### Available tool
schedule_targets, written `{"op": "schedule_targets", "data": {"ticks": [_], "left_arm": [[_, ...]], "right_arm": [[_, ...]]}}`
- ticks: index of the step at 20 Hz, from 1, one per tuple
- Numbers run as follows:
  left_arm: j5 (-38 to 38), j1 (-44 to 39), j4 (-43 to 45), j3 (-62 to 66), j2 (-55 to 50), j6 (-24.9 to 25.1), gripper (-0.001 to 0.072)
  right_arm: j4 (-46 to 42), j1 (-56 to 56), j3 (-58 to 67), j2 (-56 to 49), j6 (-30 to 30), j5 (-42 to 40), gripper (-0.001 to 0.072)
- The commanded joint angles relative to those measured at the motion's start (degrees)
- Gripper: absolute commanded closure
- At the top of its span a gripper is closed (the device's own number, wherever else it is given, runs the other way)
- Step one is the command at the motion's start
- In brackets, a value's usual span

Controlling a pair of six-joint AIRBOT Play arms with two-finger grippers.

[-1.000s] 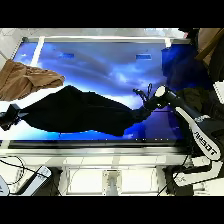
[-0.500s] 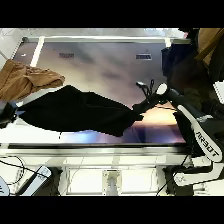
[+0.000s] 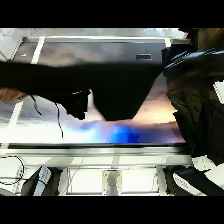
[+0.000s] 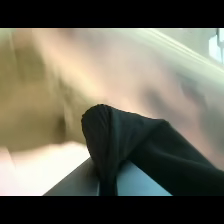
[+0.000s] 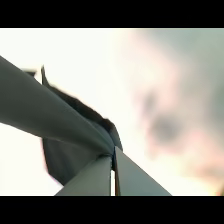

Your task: Fold the clothes and pants, and hang the long-sleeved shirts on hangers.

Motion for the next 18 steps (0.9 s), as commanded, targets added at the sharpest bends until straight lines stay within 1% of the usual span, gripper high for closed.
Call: {"op": "schedule_targets", "data": {"ticks": [1,3,5,6,8,9,11,12,14,16,18], "left_arm": [[1.55,0.00,4.20,16.50,1.90,-0.50,0.0691],[1.57,0.00,12.46,21.79,1.42,-3.58,0.0691],[0.04,0.00,17.09,22.64,0.72,-5.44,0.0691],[-2.27,-0.02,16.68,22.64,-0.46,-6.99,0.0691],[-9.51,-0.11,11.08,22.60,-5.31,-6.97,0.0691],[-11.47,-0.42,10.27,22.58,-8.35,-6.99,0.0691],[-13.84,-2.47,13.92,22.56,-15.58,-7.93,0.0691],[-14.27,-4.09,17.22,21.97,-19.26,-9.18,0.0691],[-14.25,-7.37,22.05,19.61,-25.07,-9.38,0.0691],[-14.62,-10.36,26.40,18.45,-30.08,-10.14,0.0691],[-14.58,-12.87,28.89,18.45,-34.21,-11.50,0.0690]], "right_arm": [[-1.49,0.00,17.49,5.60,2.08,1.95,0.0707],[-0.76,0.00,19.74,4.79,2.10,4.31,0.0708],[0.22,0.00,16.52,3.08,2.56,7.63,0.0707],[0.28,0.00,14.16,1.68,2.56,8.31,0.0708],[0.68,0.00,9.88,-3.37,2.56,7.56,0.0707],[1.92,0.00,8.20,-6.67,2.54,6.47,0.0707],[6.23,0.00,5.64,-15.39,1.79,3.50,0.0707],[7.39,0.00,5.01,-20.63,0.63,1.49,0.0706],[9.70,0.00,4.98,-31.06,0.68,-3.65,0.0706],[16.09,0.00,4.98,-40.50,0.70,-10.49,0.0704],[24.11,0.00,4.98,-47.82,0.72,-17.99,0.0702]]}}
